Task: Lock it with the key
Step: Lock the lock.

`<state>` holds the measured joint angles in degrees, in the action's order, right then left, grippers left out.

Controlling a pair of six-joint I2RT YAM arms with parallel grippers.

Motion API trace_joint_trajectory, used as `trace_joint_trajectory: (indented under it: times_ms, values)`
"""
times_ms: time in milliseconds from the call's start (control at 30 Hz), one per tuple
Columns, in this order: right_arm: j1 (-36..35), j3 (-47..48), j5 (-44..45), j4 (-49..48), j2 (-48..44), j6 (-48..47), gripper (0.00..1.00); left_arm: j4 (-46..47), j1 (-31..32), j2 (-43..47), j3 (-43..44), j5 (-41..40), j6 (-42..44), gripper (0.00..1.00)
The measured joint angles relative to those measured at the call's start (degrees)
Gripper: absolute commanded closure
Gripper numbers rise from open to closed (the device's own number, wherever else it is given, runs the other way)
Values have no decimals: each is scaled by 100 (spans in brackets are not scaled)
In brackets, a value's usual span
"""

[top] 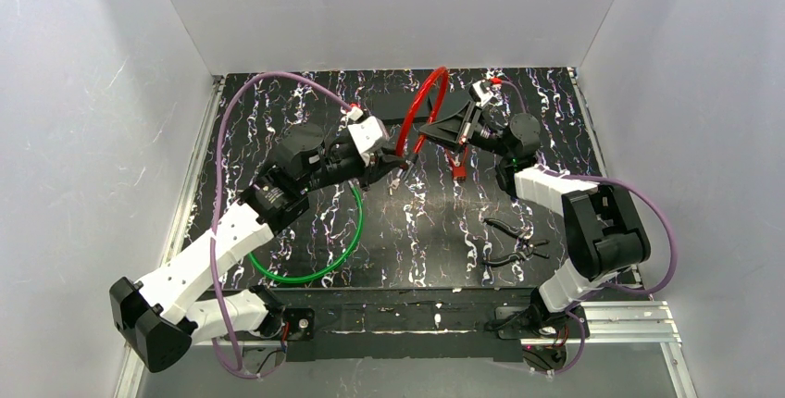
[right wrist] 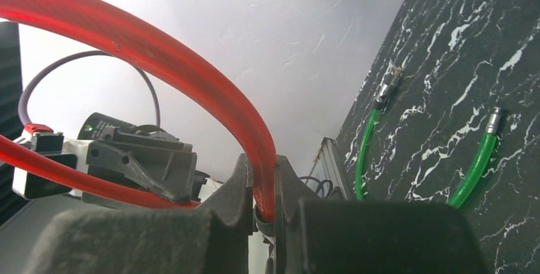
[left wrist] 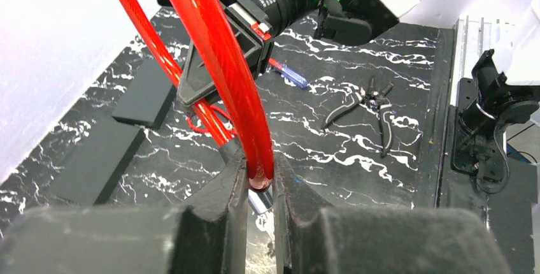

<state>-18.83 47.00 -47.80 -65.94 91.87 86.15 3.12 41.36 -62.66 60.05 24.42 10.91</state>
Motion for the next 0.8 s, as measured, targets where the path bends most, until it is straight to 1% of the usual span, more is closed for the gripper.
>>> trace_joint_trajectory:
  times_ms: [133,233,367,567,733,800]
  values:
    - [-15,0,-11,381,-34,-217,99,-334,0,-5,69,-157,-163,78]
    - [-33,0,-17,583,-39,-289,99,-514,0,-5,99,-288,-237,67]
    - [-31,0,29,978,-124,-447,99,-785,-4,-22,140,-368,-363,56]
    - [-31,0,104,1374,-271,-785,99,-1099,-4,-75,410,-383,-596,48]
    - [-31,2,144,1591,-279,-950,99,-1333,-13,-67,492,-432,-832,46]
    - [-31,2,162,1660,-279,-989,99,-1492,-50,-67,494,-409,-895,44]
